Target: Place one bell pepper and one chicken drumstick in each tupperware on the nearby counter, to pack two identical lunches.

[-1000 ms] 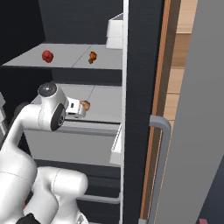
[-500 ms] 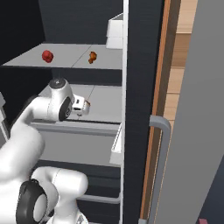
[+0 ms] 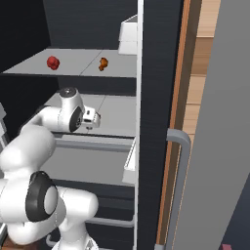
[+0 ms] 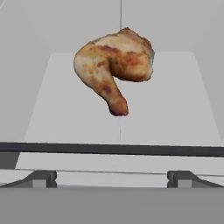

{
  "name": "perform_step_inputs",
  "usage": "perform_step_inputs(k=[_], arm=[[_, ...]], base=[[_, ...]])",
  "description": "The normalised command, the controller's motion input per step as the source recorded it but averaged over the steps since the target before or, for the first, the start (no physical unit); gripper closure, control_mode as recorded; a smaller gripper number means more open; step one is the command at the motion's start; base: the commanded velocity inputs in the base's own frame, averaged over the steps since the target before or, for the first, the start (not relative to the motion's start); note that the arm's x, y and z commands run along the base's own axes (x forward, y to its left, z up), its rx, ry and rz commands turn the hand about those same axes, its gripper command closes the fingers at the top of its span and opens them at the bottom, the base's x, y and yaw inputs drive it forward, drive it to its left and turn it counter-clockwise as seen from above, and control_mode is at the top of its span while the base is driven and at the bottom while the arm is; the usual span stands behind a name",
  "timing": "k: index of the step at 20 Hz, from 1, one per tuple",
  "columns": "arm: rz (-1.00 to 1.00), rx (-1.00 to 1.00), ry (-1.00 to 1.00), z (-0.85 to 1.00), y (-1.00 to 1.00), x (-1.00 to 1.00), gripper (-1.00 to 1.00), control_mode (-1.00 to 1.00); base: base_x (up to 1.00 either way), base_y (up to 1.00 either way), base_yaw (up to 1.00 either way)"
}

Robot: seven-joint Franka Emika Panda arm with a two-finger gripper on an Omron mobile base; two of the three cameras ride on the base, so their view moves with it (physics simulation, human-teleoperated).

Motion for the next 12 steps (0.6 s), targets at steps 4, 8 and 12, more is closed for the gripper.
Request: perform_step_inputs(k=[4, 8, 12], arm=[[0.00, 0.00, 0.00, -0.27, 0.03, 0.23, -1.00, -1.00], [0.00, 0.00, 0.00, -0.06, 0.00, 0.25, -1.00, -1.00], [0.00, 0.00, 0.00, -0.08, 0.00, 0.23, -1.00, -1.00]], base=[[0.00, 0.00, 0.00], [0.00, 0.00, 0.00], [0.00, 0.00, 0.00]])
